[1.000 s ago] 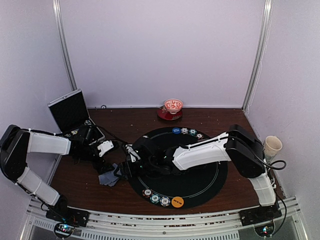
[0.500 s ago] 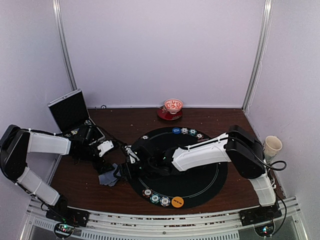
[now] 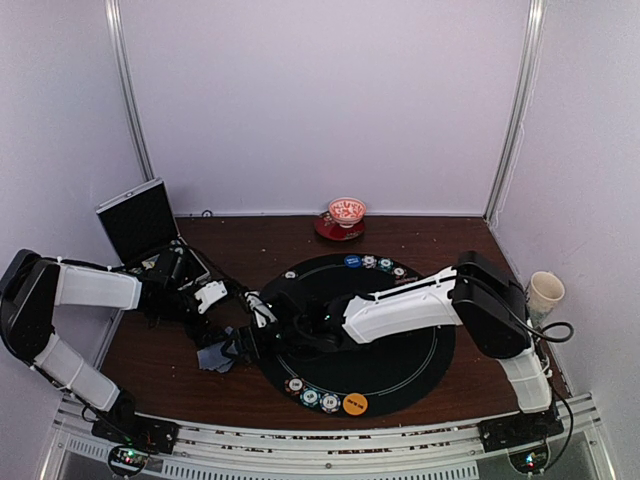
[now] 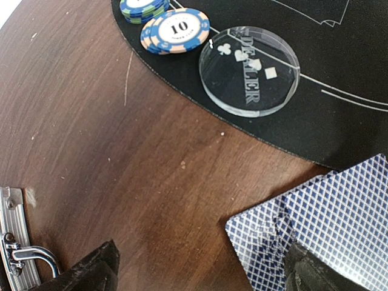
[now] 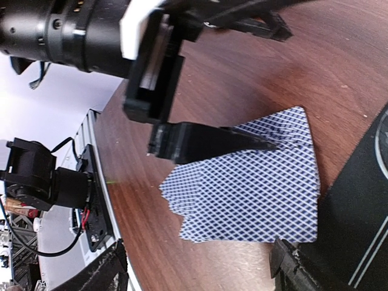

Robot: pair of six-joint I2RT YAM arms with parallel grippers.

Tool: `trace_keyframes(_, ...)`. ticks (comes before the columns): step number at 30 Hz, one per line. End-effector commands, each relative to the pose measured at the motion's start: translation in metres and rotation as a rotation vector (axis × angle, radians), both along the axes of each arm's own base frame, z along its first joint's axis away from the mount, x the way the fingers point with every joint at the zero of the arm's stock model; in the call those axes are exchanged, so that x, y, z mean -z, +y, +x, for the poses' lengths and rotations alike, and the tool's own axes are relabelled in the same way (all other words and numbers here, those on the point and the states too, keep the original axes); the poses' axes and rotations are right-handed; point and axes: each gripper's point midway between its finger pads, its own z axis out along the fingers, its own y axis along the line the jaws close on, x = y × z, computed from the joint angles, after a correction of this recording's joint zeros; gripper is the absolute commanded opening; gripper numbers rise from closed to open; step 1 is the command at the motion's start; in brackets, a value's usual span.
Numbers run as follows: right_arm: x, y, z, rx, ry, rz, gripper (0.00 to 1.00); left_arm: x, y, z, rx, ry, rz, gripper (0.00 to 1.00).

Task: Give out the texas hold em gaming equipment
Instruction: Adjust the poker card at the center of the board.

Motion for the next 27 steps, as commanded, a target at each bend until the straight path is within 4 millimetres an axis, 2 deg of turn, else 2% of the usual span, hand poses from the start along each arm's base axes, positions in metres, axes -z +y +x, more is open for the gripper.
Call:
trace_keyframes(1, -0.02, 0.013, -0.013, -0.051, -0.015, 0.077, 0.82, 0.001, 0.003, 0.003, -0.014, 0.002, 0.01, 0.98)
trace_keyframes(17, -0.016, -0.001, 0.003, 0.037, -0.077, 0.0, 0.82, -0.012, 0.002, 0.006, -0.014, -0.022, 0.0, 0.98)
trace_keyframes(24, -0.021, -0.001, -0.021, -0.068, -0.127, -0.02, 0.82, -0.014, 0.002, 0.007, -0.014, -0.025, -0.001, 0.98)
trace_keyframes(27, -0.016, 0.001, -0.034, -0.113, -0.144, -0.05, 0.82, -0.014, 0.001, 0.007, -0.013, -0.024, -0.003, 0.98)
